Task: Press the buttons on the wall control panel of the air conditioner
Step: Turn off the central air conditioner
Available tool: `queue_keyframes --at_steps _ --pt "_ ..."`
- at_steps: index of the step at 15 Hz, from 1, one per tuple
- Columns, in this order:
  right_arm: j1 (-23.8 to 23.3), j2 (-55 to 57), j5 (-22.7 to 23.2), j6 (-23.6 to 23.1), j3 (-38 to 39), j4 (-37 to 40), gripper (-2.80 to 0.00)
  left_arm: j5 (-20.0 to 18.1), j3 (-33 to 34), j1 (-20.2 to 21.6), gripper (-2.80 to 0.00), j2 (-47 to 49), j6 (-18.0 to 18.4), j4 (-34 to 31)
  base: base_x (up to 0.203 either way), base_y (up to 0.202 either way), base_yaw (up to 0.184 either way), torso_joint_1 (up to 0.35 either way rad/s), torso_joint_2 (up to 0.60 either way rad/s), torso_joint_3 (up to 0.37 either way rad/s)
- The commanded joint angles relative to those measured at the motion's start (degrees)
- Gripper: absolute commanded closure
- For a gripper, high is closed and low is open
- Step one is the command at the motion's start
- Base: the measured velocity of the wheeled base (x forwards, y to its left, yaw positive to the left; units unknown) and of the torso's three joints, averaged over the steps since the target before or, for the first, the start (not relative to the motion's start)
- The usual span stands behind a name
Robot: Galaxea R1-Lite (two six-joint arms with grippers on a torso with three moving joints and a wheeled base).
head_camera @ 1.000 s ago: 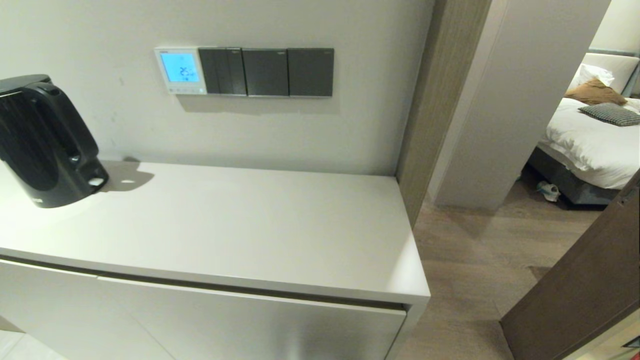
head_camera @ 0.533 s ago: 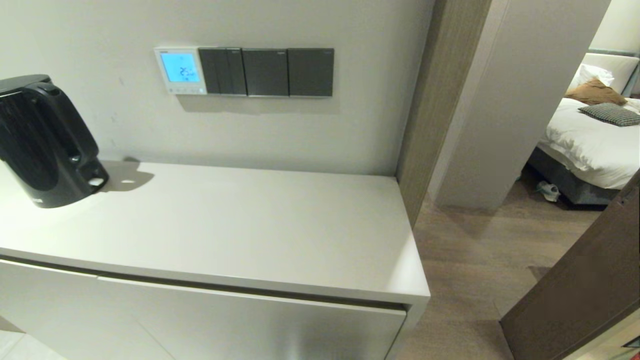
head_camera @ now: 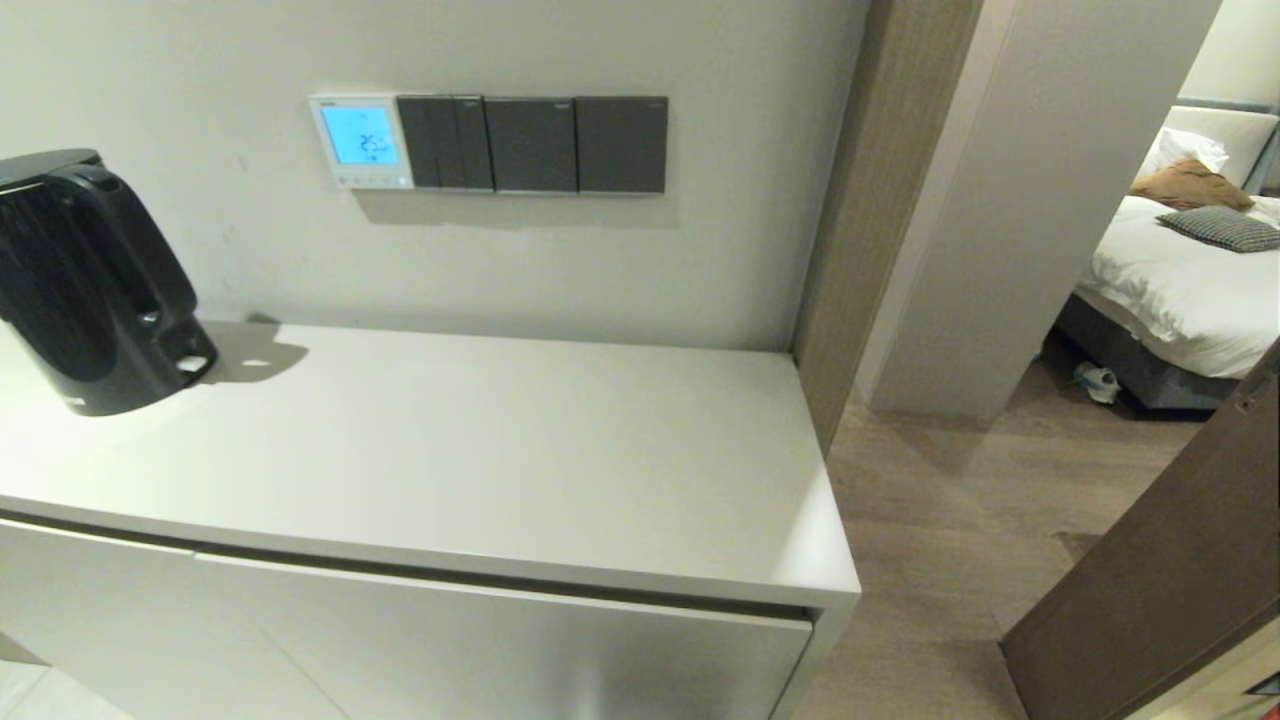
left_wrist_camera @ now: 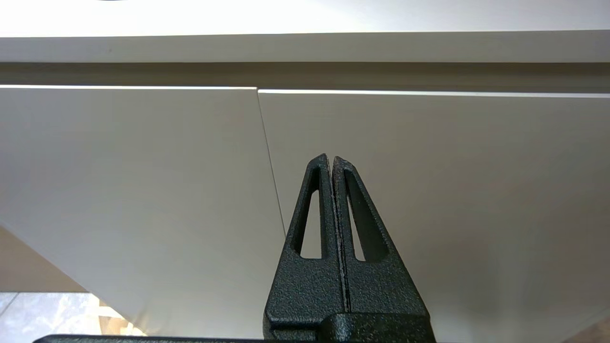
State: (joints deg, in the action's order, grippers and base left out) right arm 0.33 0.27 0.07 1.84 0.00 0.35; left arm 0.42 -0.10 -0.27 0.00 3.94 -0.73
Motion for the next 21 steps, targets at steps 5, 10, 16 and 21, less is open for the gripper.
queue_keyframes --at_steps 5,10,16,21 --pt "0.0 0.1 0.0 0.0 0.1 0.0 0.0 0.0 -0.1 0.0 0.0 0.1 0.0 -0.3 0.0 0.0 0.0 0.0 0.0 0.0" --pt "0.0 0.1 0.0 0.0 0.1 0.0 0.0 0.0 0.0 0.0 0.0 0.1 -0.1 -0.2 0.0 0.0 0.0 0.0 0.0 0.0" --pt "0.0 0.1 0.0 0.0 0.1 0.0 0.0 0.0 0.1 0.0 0.0 0.1 -0.1 -0.2 0.0 0.0 0.0 0.0 0.0 0.0" --pt "0.0 0.1 0.0 0.0 0.1 0.0 0.0 0.0 0.0 0.0 0.0 0.1 -0.4 -0.1 0.0 0.0 0.0 0.0 0.0 0.0"
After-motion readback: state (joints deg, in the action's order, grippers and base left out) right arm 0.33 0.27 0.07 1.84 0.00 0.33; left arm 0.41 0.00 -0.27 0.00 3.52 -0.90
